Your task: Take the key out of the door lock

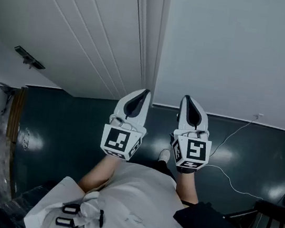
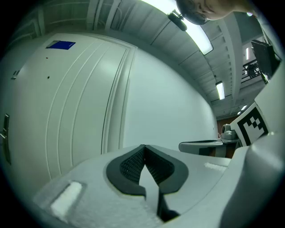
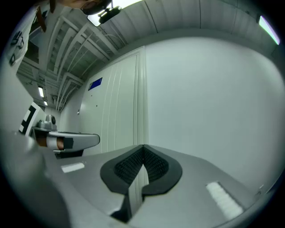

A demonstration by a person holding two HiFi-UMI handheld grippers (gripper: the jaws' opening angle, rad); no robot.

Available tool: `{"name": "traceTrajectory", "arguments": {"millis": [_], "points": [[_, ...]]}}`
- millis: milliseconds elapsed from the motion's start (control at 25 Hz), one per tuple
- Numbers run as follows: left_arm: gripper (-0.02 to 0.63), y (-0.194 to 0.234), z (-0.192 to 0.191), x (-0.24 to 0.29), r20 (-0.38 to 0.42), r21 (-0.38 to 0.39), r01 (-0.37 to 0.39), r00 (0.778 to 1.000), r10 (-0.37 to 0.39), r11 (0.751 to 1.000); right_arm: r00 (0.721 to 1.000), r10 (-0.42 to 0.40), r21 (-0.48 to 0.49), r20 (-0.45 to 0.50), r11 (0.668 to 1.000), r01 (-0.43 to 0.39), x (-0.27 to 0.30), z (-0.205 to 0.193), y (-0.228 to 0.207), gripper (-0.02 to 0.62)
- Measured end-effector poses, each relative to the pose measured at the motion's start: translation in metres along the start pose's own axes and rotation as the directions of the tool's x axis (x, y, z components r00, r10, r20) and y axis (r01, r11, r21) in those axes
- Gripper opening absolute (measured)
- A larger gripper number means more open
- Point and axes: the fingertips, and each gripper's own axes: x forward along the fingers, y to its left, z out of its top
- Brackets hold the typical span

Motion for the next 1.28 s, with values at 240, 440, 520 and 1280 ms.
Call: {"name": "traceTrajectory", "arguments": {"millis": [240,440,520,1280], "points": [[0.000,0.018,0.008,-0.021,0.019,0.025,-0.083,0.996,0.083,0.996,0.995,0.099,-0.005,0.000,0.995,-0.099,0.013,0.004,0.028,0.006],[0.000,0.067,0.025,-0.073,0.053,0.055,-0.296,0.955,0.293,0.954,0.949,0.317,-0.007,0.002,0.948,-0.317,0.043,0.012,0.098,0.006],[0.000,0.093,0.026,-0.103,0.052,0.066,-0.386,0.922,0.383,0.920,0.916,0.401,-0.005,0.008,0.916,-0.401,0.052,0.014,0.137,0.005],[0.000,0.156,-0.002,-0.521,0.040,0.013,-0.997,0.079,0.996,0.079,-0.021,1.000,0.011,-0.016,-0.021,-1.000,-0.092,-0.026,0.568,0.006]]}}
